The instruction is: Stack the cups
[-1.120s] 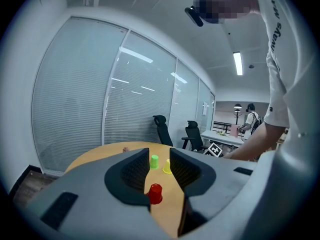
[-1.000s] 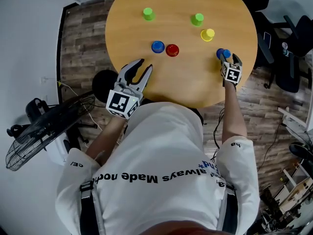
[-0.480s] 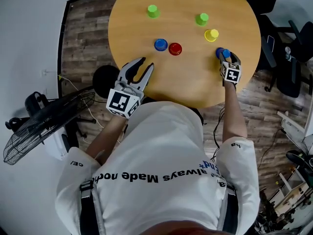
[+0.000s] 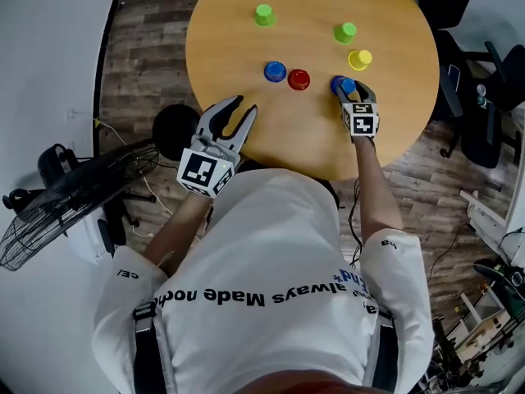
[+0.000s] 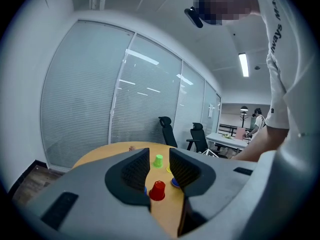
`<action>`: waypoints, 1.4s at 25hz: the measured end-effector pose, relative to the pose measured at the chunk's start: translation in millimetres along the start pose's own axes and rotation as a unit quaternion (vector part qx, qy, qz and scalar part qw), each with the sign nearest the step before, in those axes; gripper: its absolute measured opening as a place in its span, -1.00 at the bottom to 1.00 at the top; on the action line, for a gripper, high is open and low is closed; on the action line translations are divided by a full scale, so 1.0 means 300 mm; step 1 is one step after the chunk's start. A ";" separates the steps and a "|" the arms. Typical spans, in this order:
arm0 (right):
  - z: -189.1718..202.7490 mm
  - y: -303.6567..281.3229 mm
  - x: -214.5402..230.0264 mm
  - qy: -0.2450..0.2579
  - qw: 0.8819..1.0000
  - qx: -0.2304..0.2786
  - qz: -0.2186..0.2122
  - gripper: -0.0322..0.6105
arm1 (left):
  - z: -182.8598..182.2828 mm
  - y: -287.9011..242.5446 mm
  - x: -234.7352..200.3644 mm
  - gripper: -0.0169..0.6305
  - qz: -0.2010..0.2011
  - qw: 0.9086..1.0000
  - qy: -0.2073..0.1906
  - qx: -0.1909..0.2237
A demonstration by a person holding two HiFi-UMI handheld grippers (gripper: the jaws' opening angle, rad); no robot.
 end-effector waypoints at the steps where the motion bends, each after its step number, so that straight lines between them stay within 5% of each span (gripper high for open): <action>1: -0.003 -0.006 -0.021 0.004 1.000 0.000 -0.005 -0.15 | 0.002 0.009 -0.005 -0.52 -0.002 1.000 0.000 0.000; 15: 0.010 -0.069 -0.157 0.010 0.999 -0.014 -0.038 -0.08 | 0.014 0.066 -0.054 -0.52 -0.015 1.000 0.006 0.001; 19: -0.031 -0.035 -0.151 -0.007 0.999 0.015 -0.049 -0.04 | 0.018 0.062 -0.072 -0.52 -0.015 1.000 0.008 0.001; 26: -0.151 0.007 0.009 -0.024 0.997 0.071 -0.010 -0.04 | 0.029 0.036 -0.087 -0.52 -0.008 1.000 0.011 -0.005; 35: -0.151 -0.101 0.214 -0.014 0.999 0.022 0.043 -0.04 | 0.032 0.000 -0.105 -0.52 -0.013 1.000 0.015 -0.017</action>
Point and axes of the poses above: the fingertips, and each gripper's own axes: y backward along the fingers, x to its right, z out of its underside, the point moved 10 cm from there along y, backward along the fingers, and after that the axes turned 6 degrees about x, right-handed, at the moved point
